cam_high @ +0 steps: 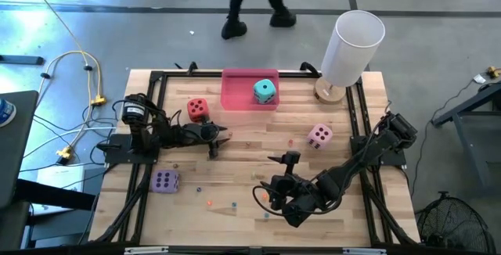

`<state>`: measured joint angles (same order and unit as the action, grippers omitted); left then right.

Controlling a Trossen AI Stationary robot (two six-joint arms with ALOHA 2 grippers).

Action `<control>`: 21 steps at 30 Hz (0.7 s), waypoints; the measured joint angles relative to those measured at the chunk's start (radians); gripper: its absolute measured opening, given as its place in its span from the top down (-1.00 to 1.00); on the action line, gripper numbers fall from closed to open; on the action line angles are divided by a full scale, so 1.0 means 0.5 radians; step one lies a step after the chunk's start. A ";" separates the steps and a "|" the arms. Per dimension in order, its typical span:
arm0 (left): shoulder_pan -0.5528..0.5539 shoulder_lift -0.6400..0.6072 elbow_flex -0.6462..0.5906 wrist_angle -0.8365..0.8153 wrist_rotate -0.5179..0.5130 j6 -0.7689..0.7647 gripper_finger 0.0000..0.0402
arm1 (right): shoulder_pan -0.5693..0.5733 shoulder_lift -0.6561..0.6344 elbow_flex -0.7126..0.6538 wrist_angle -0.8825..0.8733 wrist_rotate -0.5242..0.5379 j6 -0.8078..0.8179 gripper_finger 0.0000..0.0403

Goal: Pick & Place Dice
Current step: Put the small red dice into the pink bin

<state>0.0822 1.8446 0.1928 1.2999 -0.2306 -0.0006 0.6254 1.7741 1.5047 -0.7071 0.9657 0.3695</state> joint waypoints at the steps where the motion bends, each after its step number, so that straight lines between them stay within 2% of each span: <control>1: 0.003 0.000 0.001 0.000 0.000 0.000 -0.05 | 0.000 0.000 0.000 0.000 0.000 0.000 -0.98; 15: 0.015 0.000 0.047 -0.132 0.000 0.073 -0.05 | -0.001 0.000 0.000 0.000 0.000 0.000 -0.98; 21: 0.019 0.000 0.100 -0.135 0.120 0.197 -0.05 | -0.001 0.000 0.000 0.000 0.000 0.000 -0.98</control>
<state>0.0917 1.8446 0.2429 1.2321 -0.1704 0.0978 0.6250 1.7741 1.5047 -0.7071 0.9657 0.3695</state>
